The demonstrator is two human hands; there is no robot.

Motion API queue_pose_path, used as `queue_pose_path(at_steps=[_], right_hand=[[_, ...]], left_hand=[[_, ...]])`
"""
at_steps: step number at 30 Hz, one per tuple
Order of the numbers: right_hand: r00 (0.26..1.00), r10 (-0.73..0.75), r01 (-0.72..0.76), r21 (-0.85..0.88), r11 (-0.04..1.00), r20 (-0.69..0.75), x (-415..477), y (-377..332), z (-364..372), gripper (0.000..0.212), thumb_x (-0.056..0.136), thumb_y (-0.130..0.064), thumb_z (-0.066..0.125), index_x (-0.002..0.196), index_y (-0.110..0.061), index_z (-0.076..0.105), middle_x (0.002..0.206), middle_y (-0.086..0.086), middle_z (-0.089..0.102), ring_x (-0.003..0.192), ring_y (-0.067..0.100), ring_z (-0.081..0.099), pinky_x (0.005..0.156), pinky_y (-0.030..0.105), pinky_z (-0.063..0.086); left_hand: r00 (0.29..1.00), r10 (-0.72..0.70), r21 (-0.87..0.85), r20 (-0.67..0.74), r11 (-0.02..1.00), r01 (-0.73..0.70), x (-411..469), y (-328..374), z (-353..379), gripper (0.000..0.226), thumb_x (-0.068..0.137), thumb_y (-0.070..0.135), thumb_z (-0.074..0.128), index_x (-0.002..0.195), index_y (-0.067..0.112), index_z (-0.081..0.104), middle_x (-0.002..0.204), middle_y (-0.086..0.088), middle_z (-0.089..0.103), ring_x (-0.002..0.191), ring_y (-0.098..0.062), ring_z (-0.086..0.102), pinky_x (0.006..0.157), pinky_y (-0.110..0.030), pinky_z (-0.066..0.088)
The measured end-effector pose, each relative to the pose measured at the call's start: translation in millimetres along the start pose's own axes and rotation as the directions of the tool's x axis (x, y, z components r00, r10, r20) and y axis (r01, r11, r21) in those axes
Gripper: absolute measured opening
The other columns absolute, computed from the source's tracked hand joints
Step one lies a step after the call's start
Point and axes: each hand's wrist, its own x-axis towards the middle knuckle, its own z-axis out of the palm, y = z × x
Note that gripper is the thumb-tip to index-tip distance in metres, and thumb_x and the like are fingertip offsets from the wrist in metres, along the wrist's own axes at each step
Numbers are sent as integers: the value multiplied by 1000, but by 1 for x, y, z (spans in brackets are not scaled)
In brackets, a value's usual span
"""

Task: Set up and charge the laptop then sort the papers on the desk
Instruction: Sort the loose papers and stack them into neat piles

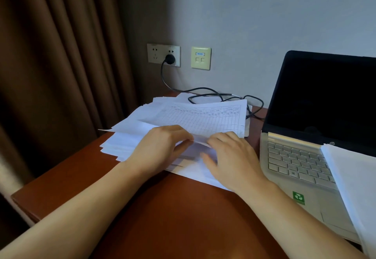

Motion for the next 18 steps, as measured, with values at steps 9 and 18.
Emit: queue_pose_path(at_steps=[9, 18], right_hand=[[982, 189, -188, -246, 951, -19, 7, 8, 5, 23, 58, -10, 88, 57, -18, 66, 67, -1, 55, 63, 23, 56, 58, 31, 32], [990, 129, -136, -133, 982, -56, 5, 5, 3, 20, 58, -6, 86, 63, -14, 68, 68, 0, 59, 58, 23, 58, 46, 27, 40]], left_hand=[[986, 51, 57, 156, 997, -61, -3, 12, 2, 38, 91, 57, 56, 91, 25, 75, 89, 7, 67, 79, -17, 62, 63, -26, 47], [885, -97, 157, 456, 987, 27, 0, 5, 1, 34, 91, 46, 38, 91, 22, 63, 90, 4, 66, 84, -19, 59, 74, -34, 49]])
